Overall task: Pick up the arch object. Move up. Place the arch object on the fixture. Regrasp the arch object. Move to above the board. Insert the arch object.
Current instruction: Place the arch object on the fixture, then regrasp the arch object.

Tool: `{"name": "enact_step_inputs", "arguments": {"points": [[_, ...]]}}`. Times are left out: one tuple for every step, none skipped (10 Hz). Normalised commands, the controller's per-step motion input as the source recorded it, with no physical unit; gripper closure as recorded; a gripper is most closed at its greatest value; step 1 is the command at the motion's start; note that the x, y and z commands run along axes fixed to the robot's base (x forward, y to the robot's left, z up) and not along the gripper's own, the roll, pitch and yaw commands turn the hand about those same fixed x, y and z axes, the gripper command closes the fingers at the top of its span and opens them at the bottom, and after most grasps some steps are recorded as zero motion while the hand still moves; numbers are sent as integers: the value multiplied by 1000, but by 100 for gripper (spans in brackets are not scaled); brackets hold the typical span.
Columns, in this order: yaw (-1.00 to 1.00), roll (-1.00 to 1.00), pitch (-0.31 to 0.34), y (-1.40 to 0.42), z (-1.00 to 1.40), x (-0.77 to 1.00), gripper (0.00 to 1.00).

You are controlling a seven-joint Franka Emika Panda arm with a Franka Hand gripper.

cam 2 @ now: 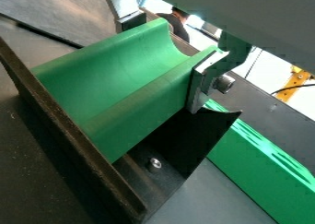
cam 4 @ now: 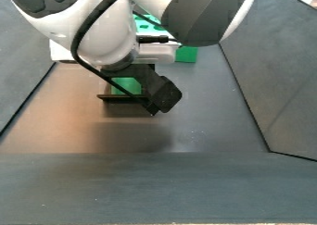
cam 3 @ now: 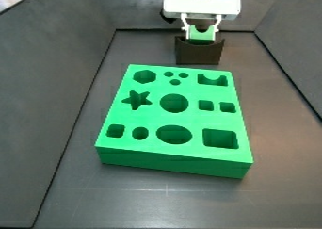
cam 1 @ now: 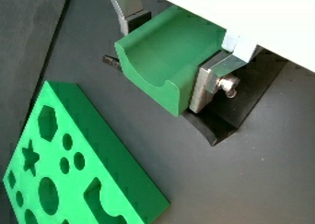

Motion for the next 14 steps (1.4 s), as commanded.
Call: {"name": "enact_step_inputs", "arguments": {"points": [[0,0,0,0,0,0,0],[25,3,-34,0,1000,0,0],[31,8,-31,0,1000,-4,0],[39,22,-13,-1,1000,-24,0],[46,48,17,-6,1000,-37,0],[42,52,32,-4,1000,-41,0],[33,50,63,1,852,-37,0],[21,45,81,3,673,-30,0],[2,40,92,7,426,-24,0],[-9,37,93,5,297,-25,0],[17,1000,71,-777,755,-111,0],[16,1000,68,-727,678,-96,0],[15,1000,58,-597,555,-111,0],[14,1000,49,-440,372,-116,0]]}}
